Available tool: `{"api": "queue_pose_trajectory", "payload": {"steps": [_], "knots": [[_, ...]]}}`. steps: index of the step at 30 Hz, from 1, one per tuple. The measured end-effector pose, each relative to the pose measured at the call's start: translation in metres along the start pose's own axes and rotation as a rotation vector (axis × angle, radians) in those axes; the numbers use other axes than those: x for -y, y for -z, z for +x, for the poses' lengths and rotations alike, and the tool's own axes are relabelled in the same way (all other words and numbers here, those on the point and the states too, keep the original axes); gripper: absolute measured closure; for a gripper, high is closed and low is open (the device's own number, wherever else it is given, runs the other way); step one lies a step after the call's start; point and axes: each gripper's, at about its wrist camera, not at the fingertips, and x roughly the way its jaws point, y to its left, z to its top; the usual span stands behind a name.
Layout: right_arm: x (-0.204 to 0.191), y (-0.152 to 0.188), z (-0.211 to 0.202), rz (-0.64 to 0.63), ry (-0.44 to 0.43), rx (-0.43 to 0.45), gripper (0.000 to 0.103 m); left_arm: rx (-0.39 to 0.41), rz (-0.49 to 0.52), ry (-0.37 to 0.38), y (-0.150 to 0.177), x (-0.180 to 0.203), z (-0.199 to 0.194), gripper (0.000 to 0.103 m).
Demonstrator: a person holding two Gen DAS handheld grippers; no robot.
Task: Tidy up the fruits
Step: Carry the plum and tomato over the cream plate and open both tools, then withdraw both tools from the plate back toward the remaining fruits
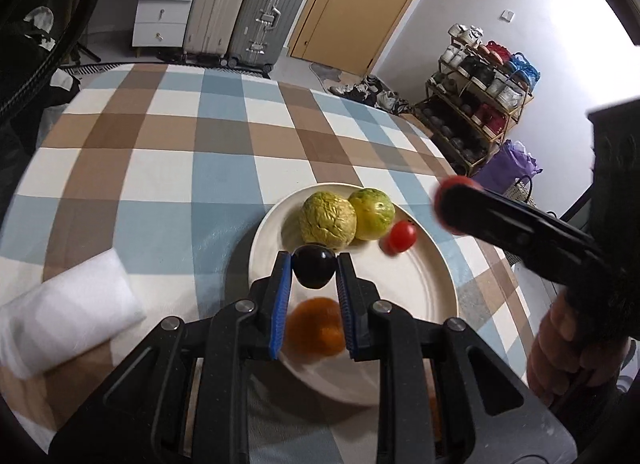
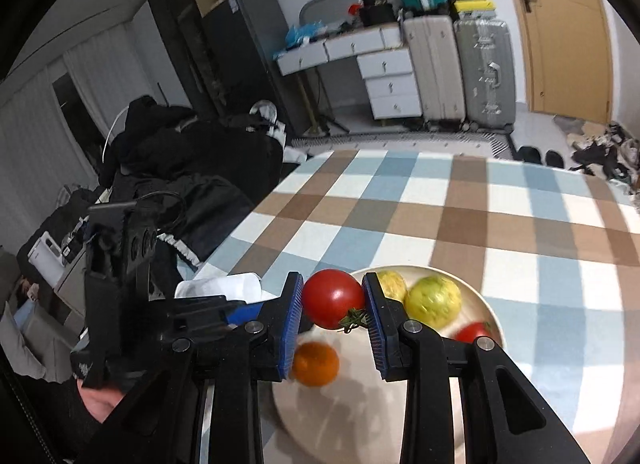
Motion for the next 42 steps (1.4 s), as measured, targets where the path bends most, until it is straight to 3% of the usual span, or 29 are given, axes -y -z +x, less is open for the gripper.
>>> {"api": "queue_pose_trajectory", "payload": {"steps": [10,23,26,30,32,37,42], "knots": [[0.004,-0.009,0.065,-0.046,0.025,-0.139,0.072,-0.048,-0.004,0.009,0.000,-0.011,0.028,0.083],[-0.005,-0.006,0.079,-0.066,0.059,-0.195,0.070,-0.055,-0.028,0.016,0.003,-0.018,0.028,0.083],[-0.004,-0.006,0.071,-0.056,0.064,-0.169,0.065,-0.055,-0.027,0.016,0.003,-0.018,0.025,0.083],[0.001,-0.006,0.047,-0.021,0.071,-0.099,0.051,-0.058,-0.019,0.013,0.004,-0.017,0.020,0.082],[0.003,-0.004,0.032,-0.005,0.074,-0.059,0.051,-0.049,-0.019,0.008,0.004,-0.015,0.015,0.082],[0.008,0.006,-0.007,0.034,0.090,0.026,0.036,-0.027,-0.008,-0.002,0.007,-0.007,-0.001,0.075],[0.007,0.022,-0.048,0.054,0.107,0.098,0.032,-0.005,0.000,-0.007,0.013,0.001,-0.019,0.070]]}}
